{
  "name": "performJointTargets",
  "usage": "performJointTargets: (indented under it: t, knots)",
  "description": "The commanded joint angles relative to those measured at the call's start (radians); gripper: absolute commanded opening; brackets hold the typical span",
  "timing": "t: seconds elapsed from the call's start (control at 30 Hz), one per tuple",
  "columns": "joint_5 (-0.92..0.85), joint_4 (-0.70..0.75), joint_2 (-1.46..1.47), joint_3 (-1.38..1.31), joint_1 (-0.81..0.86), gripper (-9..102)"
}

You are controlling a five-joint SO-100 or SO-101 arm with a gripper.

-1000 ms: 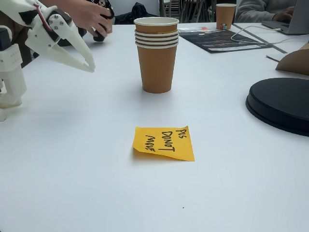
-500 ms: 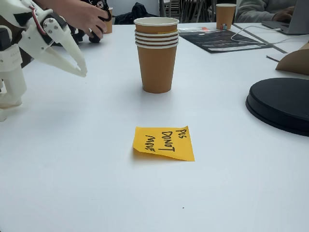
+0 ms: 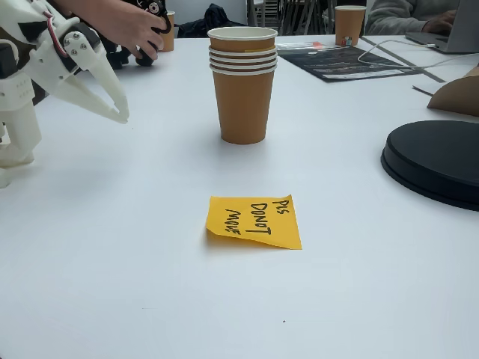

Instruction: Pickup cup and make a pile of cup.

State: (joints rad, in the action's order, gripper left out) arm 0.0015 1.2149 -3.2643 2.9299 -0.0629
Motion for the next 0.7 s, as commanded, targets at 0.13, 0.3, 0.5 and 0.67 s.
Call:
performJointTargets:
  t: [0.13, 0.3, 0.5, 0.67]
  knots:
    - [0.015, 0.005, -0.014, -0.014, -0.017, -7]
    - [0.015, 0.006, -0.015, -0.014, -0.048, -7]
    - [0.015, 0.006, -0.015, -0.014, -0.040, -7]
    - [0.015, 0.008, -0.015, -0.015, -0.038, -7]
